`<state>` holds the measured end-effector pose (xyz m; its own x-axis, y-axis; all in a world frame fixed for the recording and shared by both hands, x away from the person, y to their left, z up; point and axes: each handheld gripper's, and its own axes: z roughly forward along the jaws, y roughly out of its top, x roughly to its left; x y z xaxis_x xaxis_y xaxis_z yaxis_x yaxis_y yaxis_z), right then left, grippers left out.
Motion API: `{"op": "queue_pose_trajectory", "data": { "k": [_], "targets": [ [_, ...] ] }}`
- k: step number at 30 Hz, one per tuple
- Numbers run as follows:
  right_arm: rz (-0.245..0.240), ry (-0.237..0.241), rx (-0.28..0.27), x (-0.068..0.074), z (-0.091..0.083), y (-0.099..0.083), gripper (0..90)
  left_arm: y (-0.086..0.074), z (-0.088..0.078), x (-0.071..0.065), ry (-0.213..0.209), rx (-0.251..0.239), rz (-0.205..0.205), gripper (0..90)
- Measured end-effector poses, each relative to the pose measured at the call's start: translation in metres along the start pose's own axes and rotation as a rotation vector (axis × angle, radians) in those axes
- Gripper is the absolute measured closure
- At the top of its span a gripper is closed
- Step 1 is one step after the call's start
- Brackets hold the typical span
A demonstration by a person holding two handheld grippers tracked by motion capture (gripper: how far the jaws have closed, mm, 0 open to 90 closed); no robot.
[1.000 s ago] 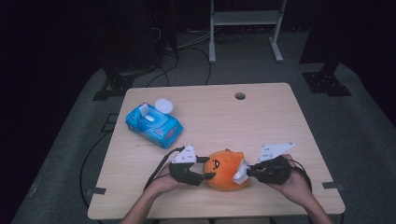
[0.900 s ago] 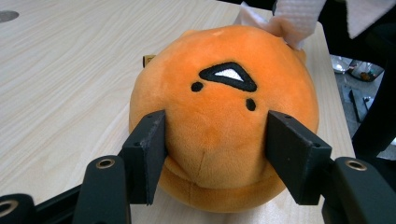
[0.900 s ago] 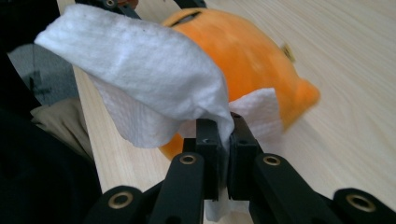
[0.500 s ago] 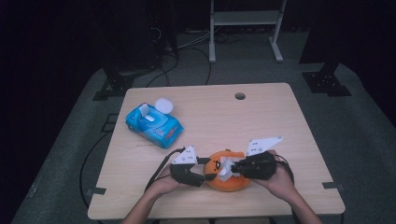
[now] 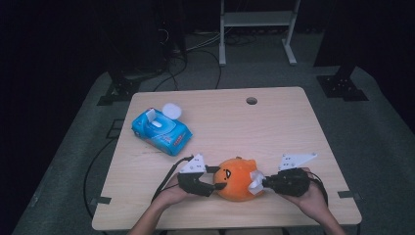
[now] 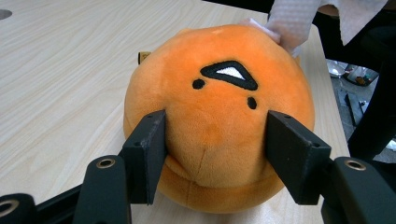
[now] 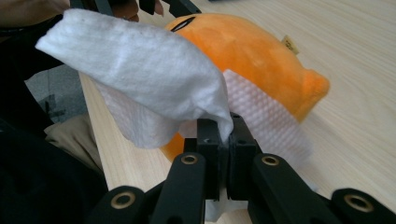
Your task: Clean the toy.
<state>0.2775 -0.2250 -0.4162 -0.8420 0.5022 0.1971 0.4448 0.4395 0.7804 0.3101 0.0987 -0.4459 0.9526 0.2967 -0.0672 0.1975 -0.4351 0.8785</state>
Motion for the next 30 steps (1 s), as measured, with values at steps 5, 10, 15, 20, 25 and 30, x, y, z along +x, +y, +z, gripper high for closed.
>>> {"op": "queue_pose_trajectory", "data": {
  "k": [5, 10, 15, 20, 25, 30],
  "targets": [
    [-0.04, 0.033, -0.055, 0.01, 0.0, 0.015, 85.9, -0.001, 0.0, 0.001, 0.001, -0.004, -0.017, 39.3],
    [-0.158, 0.049, -0.005, 0.036, 0.027, 0.028, 85.6, -0.002, 0.0, 0.002, 0.003, -0.007, -0.022, 39.5],
    [-0.176, 0.02, 0.025, 0.032, 0.026, 0.022, 85.7, -0.002, 0.0, 0.003, 0.005, -0.01, -0.027, 39.7],
    [-0.128, -0.037, 0.01, 0.018, 0.006, 0.009, 85.7, -0.001, 0.001, 0.004, 0.006, -0.008, -0.026, 39.7],
    [-0.178, 0.093, -0.001, 0.039, 0.028, 0.024, 85.7, 0.0, 0.003, 0.002, 0.009, -0.007, -0.021, 39.7],
    [-0.209, 0.054, 0.038, 0.048, 0.044, 0.03, 84.6, -0.002, 0.002, 0.002, 0.005, -0.012, -0.029, 39.5]
  ]
}}
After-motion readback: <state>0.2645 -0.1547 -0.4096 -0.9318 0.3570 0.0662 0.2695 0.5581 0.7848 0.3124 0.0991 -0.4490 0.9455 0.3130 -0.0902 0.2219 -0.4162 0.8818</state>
